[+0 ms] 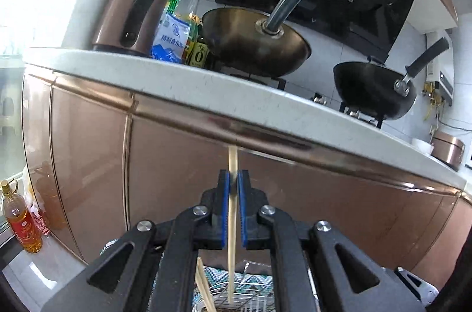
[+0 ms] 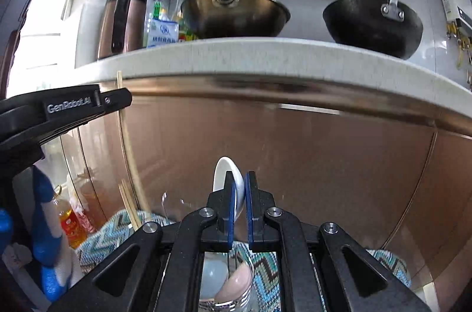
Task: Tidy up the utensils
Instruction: 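Lift and drop the chopstick into the holder with the left while the right drops its spoon in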
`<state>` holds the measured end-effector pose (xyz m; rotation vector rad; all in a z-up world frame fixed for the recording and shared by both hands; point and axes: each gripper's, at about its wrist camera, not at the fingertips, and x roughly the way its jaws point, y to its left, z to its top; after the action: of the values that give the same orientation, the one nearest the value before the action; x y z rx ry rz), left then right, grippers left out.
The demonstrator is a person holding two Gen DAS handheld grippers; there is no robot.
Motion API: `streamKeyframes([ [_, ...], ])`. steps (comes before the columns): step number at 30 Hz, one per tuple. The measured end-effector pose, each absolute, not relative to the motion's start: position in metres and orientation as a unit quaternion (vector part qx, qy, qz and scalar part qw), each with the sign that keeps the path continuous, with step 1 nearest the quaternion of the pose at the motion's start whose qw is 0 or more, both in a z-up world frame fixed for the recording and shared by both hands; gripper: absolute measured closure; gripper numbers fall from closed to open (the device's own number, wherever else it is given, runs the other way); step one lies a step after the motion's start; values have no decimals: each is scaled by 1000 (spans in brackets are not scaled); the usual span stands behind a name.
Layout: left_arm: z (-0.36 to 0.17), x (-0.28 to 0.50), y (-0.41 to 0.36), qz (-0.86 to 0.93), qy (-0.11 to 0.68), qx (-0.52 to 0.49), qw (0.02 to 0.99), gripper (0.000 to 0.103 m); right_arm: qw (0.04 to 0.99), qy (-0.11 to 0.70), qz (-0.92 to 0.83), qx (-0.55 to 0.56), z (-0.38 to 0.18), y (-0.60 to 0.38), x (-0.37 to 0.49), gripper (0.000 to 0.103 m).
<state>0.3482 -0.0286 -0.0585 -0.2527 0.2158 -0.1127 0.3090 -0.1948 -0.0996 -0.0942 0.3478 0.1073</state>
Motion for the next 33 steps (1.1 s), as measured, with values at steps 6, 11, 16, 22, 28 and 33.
streamKeyframes([
  [6, -62, 339, -23, -49, 113, -119, 985, 75, 983, 176, 51, -36, -102, -200, 295, 82],
  [11, -50, 312, -17, -40, 120, -99, 987, 74, 984, 167, 47, -35, -85, -199, 274, 81],
  [16, -34, 273, -16, -26, 127, -60, 990, 74, 986, 158, 40, -29, -63, -203, 243, 81],
  [22, -27, 227, -19, -17, 132, -26, 991, 73, 985, 169, 34, -31, -51, -206, 203, 80],
  [28, -32, 190, -9, -9, 151, -6, 988, 74, 979, 196, 40, -34, -53, -208, 164, 78],
  [33, -39, 160, 5, 13, 155, 15, 988, 73, 974, 219, 44, -27, -61, -210, 137, 76],
])
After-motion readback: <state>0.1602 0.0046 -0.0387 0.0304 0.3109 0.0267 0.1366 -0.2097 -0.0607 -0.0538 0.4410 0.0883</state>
